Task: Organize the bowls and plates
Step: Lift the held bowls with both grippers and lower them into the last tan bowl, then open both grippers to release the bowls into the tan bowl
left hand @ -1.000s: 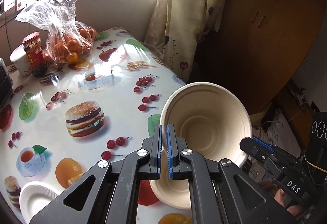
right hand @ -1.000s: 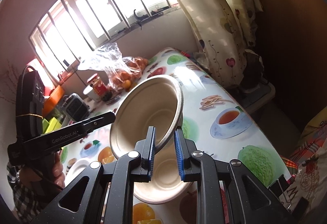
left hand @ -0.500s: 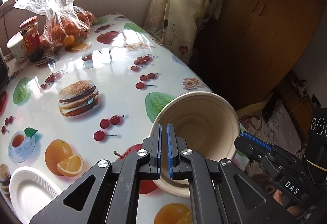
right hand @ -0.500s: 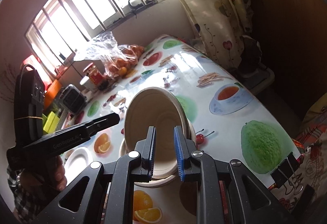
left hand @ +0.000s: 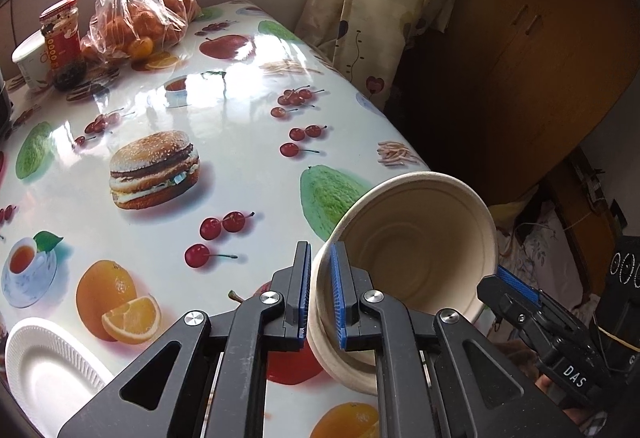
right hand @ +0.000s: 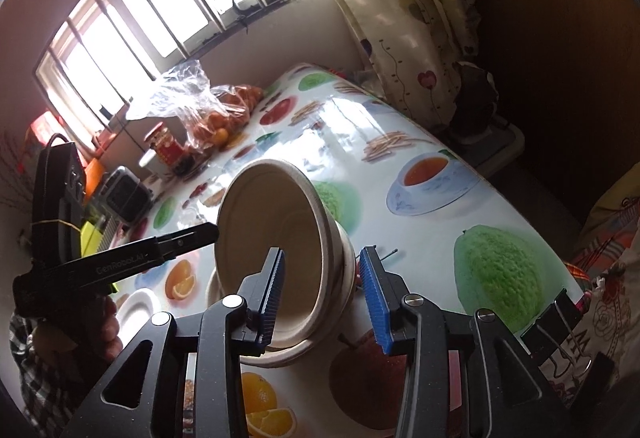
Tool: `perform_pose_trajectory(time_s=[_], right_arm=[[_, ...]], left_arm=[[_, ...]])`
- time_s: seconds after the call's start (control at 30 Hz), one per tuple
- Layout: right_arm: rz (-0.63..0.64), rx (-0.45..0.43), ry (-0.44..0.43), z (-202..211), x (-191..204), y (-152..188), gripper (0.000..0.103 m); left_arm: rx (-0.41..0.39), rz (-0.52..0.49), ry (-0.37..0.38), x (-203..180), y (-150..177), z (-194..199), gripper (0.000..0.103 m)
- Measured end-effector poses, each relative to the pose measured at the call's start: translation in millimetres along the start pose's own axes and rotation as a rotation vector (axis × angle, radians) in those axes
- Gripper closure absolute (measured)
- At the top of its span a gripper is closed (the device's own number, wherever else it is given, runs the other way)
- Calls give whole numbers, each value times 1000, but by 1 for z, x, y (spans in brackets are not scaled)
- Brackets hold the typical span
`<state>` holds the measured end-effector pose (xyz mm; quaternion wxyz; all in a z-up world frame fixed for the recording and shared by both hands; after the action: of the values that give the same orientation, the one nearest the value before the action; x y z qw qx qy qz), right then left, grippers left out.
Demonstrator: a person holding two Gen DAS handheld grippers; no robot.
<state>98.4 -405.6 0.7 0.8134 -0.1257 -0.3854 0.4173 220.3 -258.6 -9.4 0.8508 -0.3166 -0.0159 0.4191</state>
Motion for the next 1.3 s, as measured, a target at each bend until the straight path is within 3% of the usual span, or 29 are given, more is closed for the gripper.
perform_pose_trajectory(time_s=[0.07,0.23,0.73,1.3], right_arm=[[8,17,-2,-4,2,3,80],[11,25,1,-8,4,6,85],[-9,45,-24,-1,12,4,85],[33,54,63,-6,9,14,85]], left_arm=[[3,-10,9,-3,1,-2,92],[8,-19,20,-6,0,-3,92],[-15,-9,21,-6,1,14,92],[18,-1,23,-7,14,9,92]])
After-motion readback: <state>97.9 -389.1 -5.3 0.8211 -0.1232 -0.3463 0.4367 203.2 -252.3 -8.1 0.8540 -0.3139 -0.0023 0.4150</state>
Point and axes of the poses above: each gripper's, at about its wrist camera, not at the fingertips, and z roughly against the way its jaws point, x to its left, y to its underside, the point moved 6 cm from there along -z, roughly the way its jaws point, and after that the axes turned 9 degrees about -z, right-handed, at the moved point
